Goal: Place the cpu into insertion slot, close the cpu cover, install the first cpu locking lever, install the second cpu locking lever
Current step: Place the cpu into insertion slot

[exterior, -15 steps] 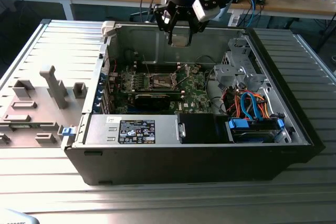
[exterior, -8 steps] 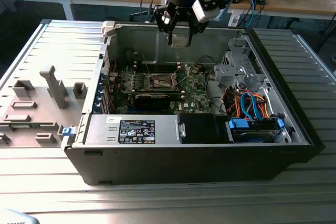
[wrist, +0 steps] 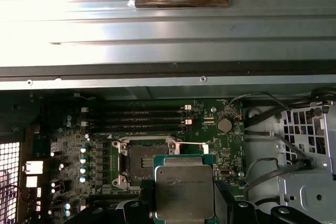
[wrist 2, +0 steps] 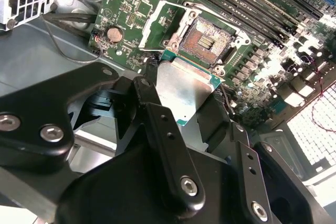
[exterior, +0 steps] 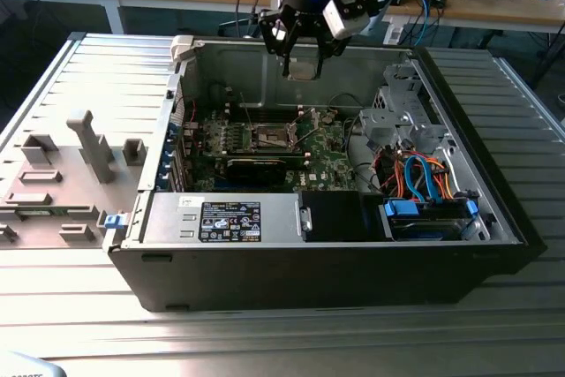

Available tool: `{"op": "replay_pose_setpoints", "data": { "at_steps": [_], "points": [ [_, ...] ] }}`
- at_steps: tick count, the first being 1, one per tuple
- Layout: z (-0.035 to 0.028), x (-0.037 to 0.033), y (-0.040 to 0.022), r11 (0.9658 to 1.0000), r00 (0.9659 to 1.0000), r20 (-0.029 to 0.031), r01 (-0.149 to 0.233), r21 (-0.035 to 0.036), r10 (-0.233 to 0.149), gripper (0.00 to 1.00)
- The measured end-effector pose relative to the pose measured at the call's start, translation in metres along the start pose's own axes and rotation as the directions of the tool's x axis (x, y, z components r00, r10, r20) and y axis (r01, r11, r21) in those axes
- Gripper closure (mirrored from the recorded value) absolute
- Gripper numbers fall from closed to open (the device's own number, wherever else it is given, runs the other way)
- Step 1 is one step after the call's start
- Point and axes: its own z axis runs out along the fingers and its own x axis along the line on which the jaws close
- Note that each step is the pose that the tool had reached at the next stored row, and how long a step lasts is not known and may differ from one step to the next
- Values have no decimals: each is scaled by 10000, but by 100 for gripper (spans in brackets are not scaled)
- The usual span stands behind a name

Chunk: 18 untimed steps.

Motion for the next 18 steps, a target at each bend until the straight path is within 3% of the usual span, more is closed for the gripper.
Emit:
{"op": "replay_pose_setpoints", "data": {
  "at_steps": [18],
  "points": [
    [35, 0, -3, 10000, 10000, 0, 0, -1, 0, 46]
  ]
}}
